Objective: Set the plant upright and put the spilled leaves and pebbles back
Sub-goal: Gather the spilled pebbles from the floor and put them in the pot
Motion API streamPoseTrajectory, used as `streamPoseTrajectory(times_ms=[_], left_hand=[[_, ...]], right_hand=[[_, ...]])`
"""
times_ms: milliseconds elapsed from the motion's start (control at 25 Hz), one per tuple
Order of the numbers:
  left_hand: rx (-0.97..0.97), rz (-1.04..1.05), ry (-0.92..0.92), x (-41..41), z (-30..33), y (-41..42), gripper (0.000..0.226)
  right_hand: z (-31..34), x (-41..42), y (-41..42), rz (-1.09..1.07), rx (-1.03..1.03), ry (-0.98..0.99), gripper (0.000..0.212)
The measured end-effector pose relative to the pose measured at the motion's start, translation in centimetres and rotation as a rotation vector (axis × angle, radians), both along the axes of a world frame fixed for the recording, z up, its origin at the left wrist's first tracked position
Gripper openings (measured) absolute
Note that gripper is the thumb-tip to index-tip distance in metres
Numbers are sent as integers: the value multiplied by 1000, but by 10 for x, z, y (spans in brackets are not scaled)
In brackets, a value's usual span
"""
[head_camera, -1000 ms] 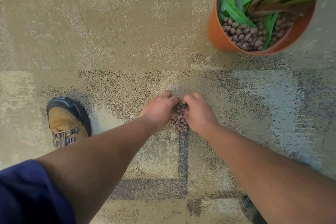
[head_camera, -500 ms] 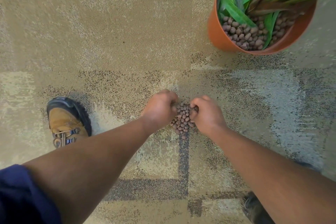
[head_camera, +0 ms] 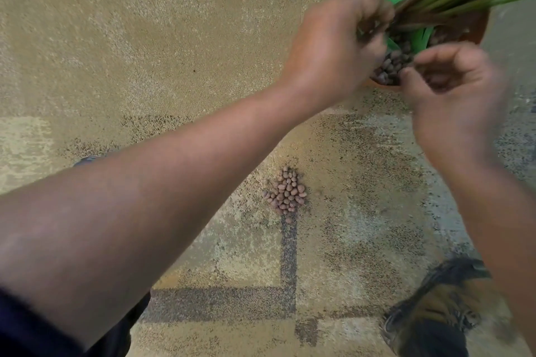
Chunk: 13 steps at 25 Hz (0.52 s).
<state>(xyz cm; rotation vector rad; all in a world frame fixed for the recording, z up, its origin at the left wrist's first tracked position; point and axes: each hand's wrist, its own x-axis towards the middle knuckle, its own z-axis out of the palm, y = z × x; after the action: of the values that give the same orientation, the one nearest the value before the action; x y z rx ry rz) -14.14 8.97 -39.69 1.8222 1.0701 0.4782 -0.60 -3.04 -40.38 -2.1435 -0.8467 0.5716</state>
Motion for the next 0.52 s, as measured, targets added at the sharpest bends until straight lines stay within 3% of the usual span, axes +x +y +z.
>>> streamPoseTrajectory(times_ms=[160, 360, 440, 520], left_hand=[[7, -85, 130, 12, -10, 13, 25], [26, 27, 88, -43, -38, -15, 11], [-106, -58, 240, -71, -59, -37, 20], [-264, -253, 411, -93, -81, -65, 41]], right_hand=[[-22, 15, 12, -15, -54, 74, 23], [-28, -19, -17, 117, 54, -132, 18], [-38, -43, -39, 243, -106, -55, 18], [-54, -65, -62, 369, -437, 87, 28]])
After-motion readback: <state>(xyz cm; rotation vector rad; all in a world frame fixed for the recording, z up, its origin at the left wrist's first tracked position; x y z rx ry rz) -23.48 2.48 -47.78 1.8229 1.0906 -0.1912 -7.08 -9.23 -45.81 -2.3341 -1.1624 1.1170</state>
